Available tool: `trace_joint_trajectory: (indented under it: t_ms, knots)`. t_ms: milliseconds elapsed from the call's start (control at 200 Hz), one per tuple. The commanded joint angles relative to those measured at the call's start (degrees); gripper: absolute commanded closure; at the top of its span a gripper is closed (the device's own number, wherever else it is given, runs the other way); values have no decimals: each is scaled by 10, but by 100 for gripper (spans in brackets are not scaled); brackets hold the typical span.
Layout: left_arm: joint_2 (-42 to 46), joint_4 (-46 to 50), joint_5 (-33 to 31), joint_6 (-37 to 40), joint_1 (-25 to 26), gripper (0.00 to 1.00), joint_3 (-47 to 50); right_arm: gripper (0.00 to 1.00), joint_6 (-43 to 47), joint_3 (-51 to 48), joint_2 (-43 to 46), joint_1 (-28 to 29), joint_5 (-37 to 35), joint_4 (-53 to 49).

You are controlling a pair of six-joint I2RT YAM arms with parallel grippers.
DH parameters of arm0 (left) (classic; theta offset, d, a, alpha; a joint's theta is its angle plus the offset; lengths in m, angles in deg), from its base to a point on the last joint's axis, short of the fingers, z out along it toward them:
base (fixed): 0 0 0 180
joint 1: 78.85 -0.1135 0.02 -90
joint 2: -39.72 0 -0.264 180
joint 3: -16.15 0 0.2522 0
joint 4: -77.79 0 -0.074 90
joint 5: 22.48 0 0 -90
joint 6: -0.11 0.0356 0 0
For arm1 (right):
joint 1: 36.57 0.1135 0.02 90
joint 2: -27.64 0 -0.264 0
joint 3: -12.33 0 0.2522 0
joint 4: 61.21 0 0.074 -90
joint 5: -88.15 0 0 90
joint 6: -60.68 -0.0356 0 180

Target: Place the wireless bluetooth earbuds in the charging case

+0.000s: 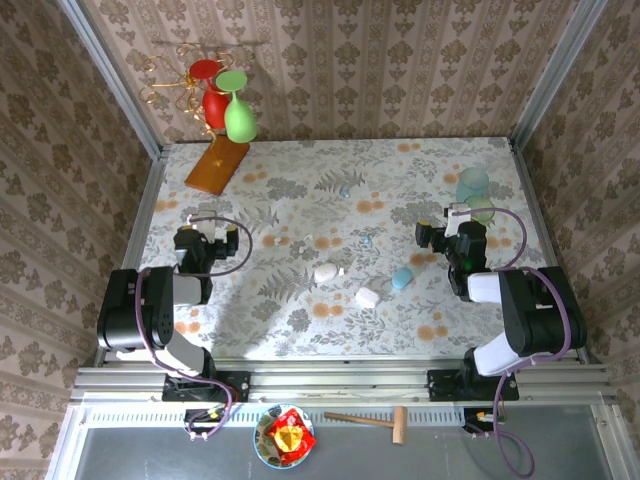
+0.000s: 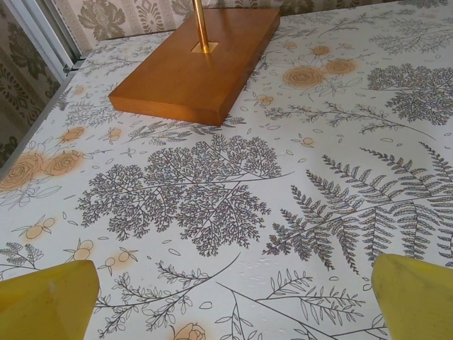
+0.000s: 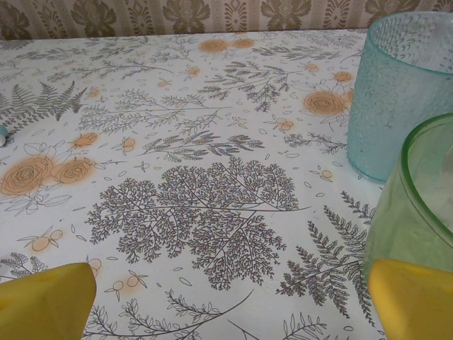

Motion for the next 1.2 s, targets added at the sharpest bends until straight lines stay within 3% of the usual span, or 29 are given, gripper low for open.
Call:
trace_joint_trajectory:
  t_ms: [0,320,490,700,860,995,1195]
  knots:
    - [1,1,-8,-10,2,0,-12,0,-3,6,-5,-1,-11,6]
    - [9,-13,-6,-2,5,0,-3,0,-2,6,-3,-1,-10,8]
    - [93,21,-9,15,21,0,17,0,24,55,70,8,27,-141]
    - [220,123,-65,107,113,0,9,0,77,87,169,42,103,-256]
    - [280,184,-40,146,176,0,-1,0,190,138,201,118,197,-384]
    - [291,224,19,98,193,0,-11,0,307,187,179,204,239,-478]
    - [298,177,39,-74,191,0,21,0,424,293,84,300,258,-613]
